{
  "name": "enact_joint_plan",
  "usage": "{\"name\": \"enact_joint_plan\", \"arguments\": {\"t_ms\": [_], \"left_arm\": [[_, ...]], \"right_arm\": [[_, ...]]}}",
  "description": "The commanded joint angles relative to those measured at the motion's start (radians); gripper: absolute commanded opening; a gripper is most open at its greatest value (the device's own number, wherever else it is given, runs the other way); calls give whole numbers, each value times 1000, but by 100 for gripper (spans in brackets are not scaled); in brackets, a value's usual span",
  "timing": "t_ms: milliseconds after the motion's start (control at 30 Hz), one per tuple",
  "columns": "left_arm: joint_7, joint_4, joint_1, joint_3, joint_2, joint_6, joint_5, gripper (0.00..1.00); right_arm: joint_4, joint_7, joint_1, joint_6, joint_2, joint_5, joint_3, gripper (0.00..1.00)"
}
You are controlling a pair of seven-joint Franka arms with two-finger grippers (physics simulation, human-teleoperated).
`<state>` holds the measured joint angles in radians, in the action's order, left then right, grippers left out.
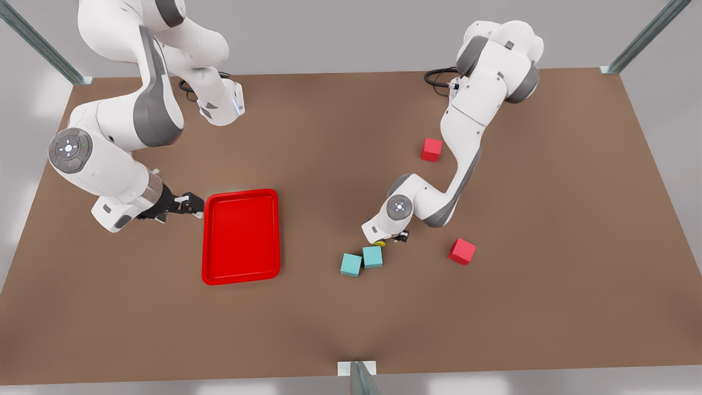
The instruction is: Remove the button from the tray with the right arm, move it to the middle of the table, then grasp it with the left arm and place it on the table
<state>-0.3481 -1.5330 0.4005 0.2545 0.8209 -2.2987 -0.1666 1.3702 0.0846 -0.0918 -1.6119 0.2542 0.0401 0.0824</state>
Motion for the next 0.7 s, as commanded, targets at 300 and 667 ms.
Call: {"name": "enact_joint_plan", "arguments": {"t_ms": [300,667], "left_arm": [[41,11,4,0,11,-4,-4,84],[41,24,4,0,9,5,-4,63]], "right_arm": [[-2,-72,44,21,5,-85,-3,100],[-6,-74,43,17,13,-108,-3,100]]}}
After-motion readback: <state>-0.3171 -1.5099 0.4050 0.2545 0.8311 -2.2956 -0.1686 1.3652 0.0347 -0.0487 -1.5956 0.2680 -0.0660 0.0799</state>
